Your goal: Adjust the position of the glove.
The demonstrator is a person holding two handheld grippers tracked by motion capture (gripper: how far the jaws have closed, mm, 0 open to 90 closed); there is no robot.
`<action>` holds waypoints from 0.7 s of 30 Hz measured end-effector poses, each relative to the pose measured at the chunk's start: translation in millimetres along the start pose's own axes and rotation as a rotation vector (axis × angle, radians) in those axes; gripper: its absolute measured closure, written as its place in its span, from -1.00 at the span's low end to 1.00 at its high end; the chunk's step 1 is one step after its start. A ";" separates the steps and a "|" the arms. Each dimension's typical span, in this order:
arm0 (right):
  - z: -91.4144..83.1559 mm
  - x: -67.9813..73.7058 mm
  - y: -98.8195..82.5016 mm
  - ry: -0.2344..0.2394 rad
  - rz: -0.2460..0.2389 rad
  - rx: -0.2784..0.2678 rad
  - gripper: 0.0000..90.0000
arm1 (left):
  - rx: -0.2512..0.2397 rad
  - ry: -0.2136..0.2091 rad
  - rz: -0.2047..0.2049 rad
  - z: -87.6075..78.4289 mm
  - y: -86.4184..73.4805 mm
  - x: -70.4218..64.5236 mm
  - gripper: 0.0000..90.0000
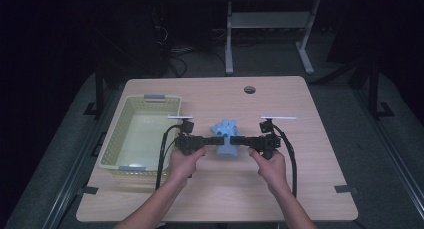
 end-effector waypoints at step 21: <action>19.3 36.1 22.9 0.021 -0.057 0.012 0.78 | -0.029 -0.008 0.031 -38.4 22.1 -0.7 0.80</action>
Point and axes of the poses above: each handheld gripper's, and its own axes: z roughly forward along the jaws, y roughly out of its top, x roughly to its left, the point moved 5 cm from there along z, roughly forward along the jaws, and after that the axes turned 7 degrees about z, right-handed, at the moved point
